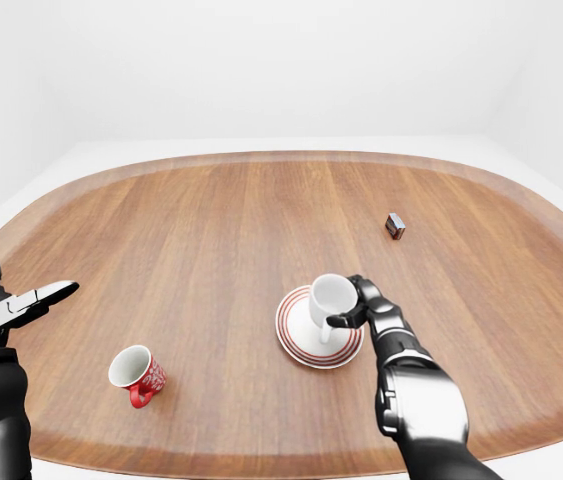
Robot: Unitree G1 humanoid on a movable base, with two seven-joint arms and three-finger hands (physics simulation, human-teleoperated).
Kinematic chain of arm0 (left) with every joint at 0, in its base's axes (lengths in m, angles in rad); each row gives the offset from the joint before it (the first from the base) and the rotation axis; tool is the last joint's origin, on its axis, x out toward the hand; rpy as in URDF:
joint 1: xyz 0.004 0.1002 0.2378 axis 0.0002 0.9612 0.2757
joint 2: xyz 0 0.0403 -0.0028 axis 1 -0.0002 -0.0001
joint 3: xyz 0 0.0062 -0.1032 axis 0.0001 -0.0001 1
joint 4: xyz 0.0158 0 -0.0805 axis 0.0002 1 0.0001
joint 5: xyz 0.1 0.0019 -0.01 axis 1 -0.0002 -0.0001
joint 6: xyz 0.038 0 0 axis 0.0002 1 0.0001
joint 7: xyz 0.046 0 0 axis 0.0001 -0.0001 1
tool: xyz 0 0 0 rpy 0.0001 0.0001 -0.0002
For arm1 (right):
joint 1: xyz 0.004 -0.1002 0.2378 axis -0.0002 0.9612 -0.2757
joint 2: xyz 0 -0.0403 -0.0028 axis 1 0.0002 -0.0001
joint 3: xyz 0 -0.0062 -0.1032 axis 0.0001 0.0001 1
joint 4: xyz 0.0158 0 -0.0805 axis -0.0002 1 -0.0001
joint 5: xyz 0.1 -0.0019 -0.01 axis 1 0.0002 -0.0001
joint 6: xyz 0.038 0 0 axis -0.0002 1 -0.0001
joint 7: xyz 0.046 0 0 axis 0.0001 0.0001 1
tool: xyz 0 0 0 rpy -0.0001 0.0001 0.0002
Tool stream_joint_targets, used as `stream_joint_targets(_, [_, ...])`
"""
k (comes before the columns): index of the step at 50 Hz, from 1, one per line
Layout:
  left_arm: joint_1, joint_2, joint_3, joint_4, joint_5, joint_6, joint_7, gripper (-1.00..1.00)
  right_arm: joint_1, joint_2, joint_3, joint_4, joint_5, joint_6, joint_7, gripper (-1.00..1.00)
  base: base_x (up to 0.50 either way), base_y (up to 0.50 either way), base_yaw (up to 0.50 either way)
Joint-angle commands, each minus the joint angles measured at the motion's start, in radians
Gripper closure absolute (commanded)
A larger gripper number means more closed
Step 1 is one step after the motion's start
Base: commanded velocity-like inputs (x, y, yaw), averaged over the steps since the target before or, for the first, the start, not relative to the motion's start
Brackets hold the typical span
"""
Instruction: Put the white mug on the plate.
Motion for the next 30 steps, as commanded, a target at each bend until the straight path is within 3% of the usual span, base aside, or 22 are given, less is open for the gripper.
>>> stream_joint_targets(1, [0.001, -0.001, 0.001, -0.001, -0.001, 0.000, -0.001, -1.00, 0.007, 0.011, -0.012, -0.009, 0.046, 0.000, -0.001, 1.00, 0.00, 0.00, 0.00])
stream_joint_targets(30, [0.003, -0.002, 0.001, -0.002, 0.001, 0.000, -0.001, -1.00, 0.041, 0.020, -0.029, -0.006, 0.051, 0.000, -0.057, 1.00, 0.00, 0.00, 0.00])
